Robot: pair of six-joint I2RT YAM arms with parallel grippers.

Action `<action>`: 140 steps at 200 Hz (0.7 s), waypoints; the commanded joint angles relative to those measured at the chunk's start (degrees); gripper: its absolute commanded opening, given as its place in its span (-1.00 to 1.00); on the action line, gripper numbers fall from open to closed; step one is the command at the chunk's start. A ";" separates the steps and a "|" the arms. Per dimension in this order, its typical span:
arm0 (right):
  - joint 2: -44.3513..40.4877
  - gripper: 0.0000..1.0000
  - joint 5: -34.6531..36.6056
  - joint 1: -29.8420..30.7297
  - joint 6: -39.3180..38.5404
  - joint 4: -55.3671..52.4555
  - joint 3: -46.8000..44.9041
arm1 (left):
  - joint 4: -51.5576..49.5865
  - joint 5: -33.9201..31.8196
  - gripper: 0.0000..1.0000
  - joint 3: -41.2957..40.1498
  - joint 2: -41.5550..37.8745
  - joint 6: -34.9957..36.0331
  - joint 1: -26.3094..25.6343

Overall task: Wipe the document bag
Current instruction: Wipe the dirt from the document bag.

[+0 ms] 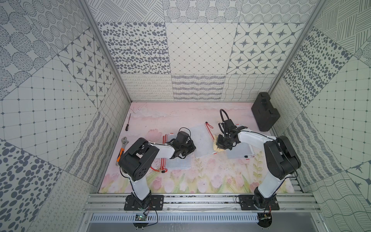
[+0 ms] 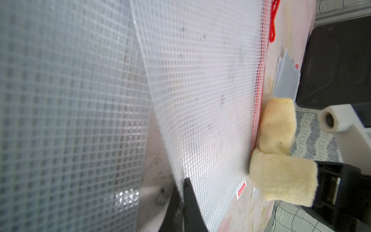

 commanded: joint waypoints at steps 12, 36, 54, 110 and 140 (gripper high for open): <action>-10.95 -1.00 -0.91 0.31 -2.85 -6.18 5.76 | -25.07 -8.31 -1.00 4.56 -1.96 10.28 -1.20; -19.85 -1.00 1.58 -0.09 -3.24 -10.30 9.64 | -34.04 -9.92 -1.00 13.68 -5.12 20.25 -4.03; -27.55 -1.00 4.62 -1.96 -2.26 -13.22 11.04 | -37.05 -5.96 -1.00 20.16 -5.77 26.14 -5.08; -45.99 -1.00 16.48 -8.18 -0.67 -20.90 11.86 | -48.80 14.82 -1.00 46.70 2.02 43.99 -5.87; -48.05 -1.00 18.21 -9.40 -1.95 -25.38 12.36 | -53.78 20.36 -1.00 62.42 6.91 48.49 -6.66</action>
